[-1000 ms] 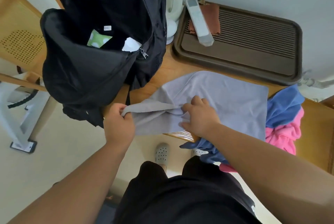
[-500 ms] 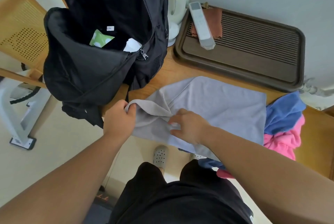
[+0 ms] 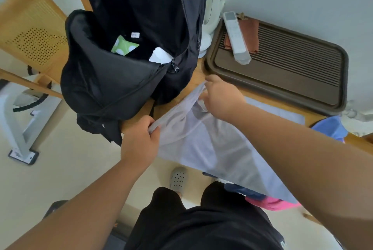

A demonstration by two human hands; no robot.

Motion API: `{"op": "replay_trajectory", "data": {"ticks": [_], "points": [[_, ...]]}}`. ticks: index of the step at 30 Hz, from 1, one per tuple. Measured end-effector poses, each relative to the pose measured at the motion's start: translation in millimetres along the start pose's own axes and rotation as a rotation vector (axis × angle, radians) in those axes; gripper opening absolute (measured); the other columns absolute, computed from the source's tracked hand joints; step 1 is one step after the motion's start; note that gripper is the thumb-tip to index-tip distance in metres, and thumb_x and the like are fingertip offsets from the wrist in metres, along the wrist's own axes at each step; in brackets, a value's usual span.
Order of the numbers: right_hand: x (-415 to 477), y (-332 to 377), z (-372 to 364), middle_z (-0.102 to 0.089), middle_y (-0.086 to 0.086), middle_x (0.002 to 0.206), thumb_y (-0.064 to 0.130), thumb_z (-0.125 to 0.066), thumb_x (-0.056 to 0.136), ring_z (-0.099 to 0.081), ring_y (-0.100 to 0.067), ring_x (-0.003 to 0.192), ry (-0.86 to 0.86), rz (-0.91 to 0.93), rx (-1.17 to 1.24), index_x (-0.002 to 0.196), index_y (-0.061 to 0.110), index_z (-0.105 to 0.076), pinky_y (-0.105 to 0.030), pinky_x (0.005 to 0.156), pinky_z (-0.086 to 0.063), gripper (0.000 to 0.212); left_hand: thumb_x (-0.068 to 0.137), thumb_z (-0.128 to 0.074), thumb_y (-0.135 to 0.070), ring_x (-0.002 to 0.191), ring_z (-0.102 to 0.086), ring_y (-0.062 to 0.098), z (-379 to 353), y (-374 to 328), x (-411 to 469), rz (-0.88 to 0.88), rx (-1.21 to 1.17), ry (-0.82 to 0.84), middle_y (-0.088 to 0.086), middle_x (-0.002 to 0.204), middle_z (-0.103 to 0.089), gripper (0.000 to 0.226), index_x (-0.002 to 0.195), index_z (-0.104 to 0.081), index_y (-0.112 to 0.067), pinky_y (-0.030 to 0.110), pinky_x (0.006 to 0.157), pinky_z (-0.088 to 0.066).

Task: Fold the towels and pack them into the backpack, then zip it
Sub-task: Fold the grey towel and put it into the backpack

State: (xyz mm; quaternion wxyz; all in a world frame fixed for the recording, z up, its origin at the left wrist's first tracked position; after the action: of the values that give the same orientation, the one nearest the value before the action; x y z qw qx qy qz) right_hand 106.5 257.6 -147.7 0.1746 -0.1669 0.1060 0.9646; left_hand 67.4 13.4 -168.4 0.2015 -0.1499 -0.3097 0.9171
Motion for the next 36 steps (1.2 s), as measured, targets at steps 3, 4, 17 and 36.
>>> {"op": "replay_trajectory", "data": {"ticks": [3, 4, 17, 36], "points": [[5.8, 12.0, 51.8, -0.023, 0.002, 0.163, 0.018, -0.051, 0.099, -0.057, -0.025, 0.122, -0.236, 0.100, 0.156, 0.139, 0.003, -0.048, -0.033, 0.095, -0.046, 0.044, 0.101, -0.052, -0.030, 0.058, -0.054, 0.014, 8.6, -24.7, 4.7, -0.069, -0.063, -0.041, -0.003, 0.064, -0.055, 0.023, 0.082, -0.054, -0.019, 0.022, 0.050, -0.037], [4.7, 15.0, 64.4, -0.023, 0.002, 0.164, 0.019, -0.052, 0.099, -0.058, -0.023, 0.122, -0.300, 0.139, 0.183, 0.139, 0.003, -0.048, -0.031, 0.092, -0.046, 0.043, 0.100, -0.052, -0.029, 0.057, -0.054, 0.014, 11.9, -31.9, 6.5, -0.090, -0.076, -0.058, -0.003, 0.063, -0.055, 0.022, 0.081, -0.054, -0.019, 0.023, 0.049, -0.038], [-30.3, -52.5, 11.1, -0.007, 0.010, 0.167, 0.023, -0.049, 0.098, -0.029, -0.022, 0.147, 0.110, 0.106, -0.056, 0.152, 0.009, -0.037, -0.039, 0.116, -0.034, 0.057, 0.089, -0.053, -0.018, 0.050, -0.035, 0.014, -35.2, -52.7, -13.7, -0.157, 0.145, 0.264, -0.002, 0.057, -0.041, 0.033, 0.066, -0.031, -0.025, 0.027, 0.047, -0.025], [-50.3, -115.4, -15.2, -0.016, -0.002, 0.166, 0.030, -0.061, 0.094, -0.010, -0.023, 0.154, -0.110, 0.191, 0.006, 0.147, -0.002, -0.042, -0.029, 0.123, -0.004, 0.065, 0.089, -0.055, -0.015, 0.053, -0.038, 0.015, -113.9, -98.5, -39.2, 0.035, 0.193, 0.487, -0.002, 0.059, -0.041, 0.032, 0.063, -0.037, -0.017, 0.028, 0.050, -0.027]]}}
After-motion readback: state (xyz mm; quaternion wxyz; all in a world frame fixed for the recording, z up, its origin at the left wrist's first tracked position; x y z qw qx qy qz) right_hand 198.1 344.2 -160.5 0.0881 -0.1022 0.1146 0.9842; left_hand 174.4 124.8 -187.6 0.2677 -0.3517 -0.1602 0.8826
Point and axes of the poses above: each hand's wrist, its own x-axis towards the middle knuckle, its own z-axis out of the back of the hand, y = z × x, the point moved 5 cm from there along x, towards the middle knuckle
